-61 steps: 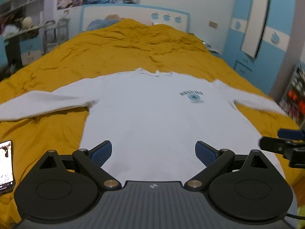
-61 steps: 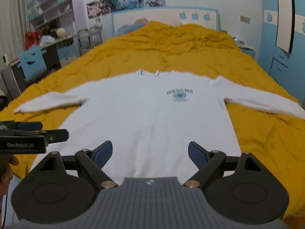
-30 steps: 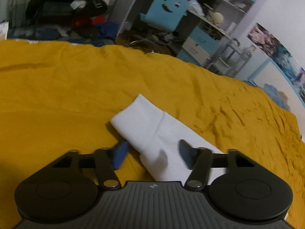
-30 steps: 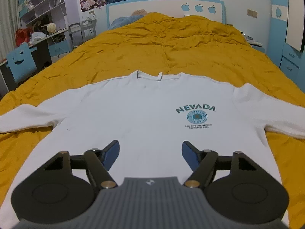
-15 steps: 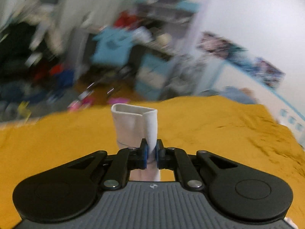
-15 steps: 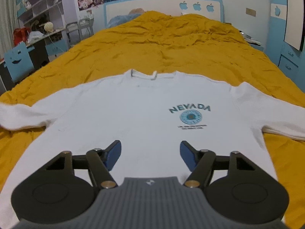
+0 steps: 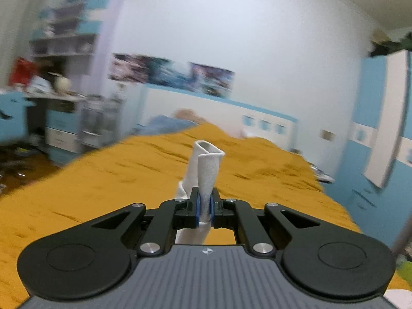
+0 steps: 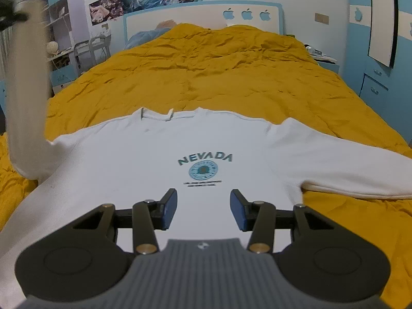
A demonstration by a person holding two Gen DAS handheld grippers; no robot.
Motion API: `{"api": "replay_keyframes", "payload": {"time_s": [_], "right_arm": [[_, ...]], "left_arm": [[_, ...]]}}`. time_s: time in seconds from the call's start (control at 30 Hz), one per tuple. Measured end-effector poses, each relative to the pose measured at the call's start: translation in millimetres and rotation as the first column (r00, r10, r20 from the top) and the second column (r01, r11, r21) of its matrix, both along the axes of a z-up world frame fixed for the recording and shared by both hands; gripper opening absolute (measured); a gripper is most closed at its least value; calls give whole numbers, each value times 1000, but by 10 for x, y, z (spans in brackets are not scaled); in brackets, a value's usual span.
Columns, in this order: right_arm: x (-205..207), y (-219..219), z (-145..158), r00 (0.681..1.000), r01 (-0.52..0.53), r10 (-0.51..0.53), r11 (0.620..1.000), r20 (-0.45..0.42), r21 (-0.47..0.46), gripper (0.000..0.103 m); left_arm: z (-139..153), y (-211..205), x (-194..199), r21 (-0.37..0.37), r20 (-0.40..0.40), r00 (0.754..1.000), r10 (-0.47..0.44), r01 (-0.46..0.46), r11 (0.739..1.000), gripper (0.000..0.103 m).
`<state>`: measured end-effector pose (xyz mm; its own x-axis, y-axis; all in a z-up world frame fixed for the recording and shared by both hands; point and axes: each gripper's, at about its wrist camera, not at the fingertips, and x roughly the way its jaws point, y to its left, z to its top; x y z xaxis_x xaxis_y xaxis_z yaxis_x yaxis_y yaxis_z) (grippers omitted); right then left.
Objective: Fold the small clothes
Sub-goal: 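Carry the sleeve across the chest with the left gripper and release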
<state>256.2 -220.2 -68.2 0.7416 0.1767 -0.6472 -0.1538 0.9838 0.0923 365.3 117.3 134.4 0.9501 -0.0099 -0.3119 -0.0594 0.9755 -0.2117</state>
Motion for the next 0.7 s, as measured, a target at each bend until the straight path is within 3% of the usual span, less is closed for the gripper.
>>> {"api": "replay_keyframes", "payload": {"time_s": [0.1,0.27,0.43,0.53,0.57,0.63,0.7], "right_arm": [[16,-140,-30,1000,16,-16,1000,-7,1,43],[60,-381,-76,998,60,-60,998,-22,3,43],[50,-538,-148,995,90,-89,996,-45,7,43],[44,-593,-197,992,107,-107,994,-64,-3,43],[47,-608,-209,991,111,-111,994,-69,-4,43],[53,-638,-234,989,123,-123,992,-78,-3,43],[69,-651,-252,988,132,-132,991,-85,3,43]], "left_arm": [[-252,-420,164,-26,-56,994,-93,92,995,7],[-1016,-999,356,-81,-210,958,-197,183,980,7],[-1777,-1391,404,-167,-398,873,-282,233,958,8],[-2057,-1553,364,-199,-499,792,-351,289,936,23],[-2118,-1554,357,-202,-524,763,-379,321,925,32],[-2117,-1549,254,-192,-540,736,-409,365,911,44],[-2068,-1427,183,-180,-537,732,-419,387,905,57]]}}
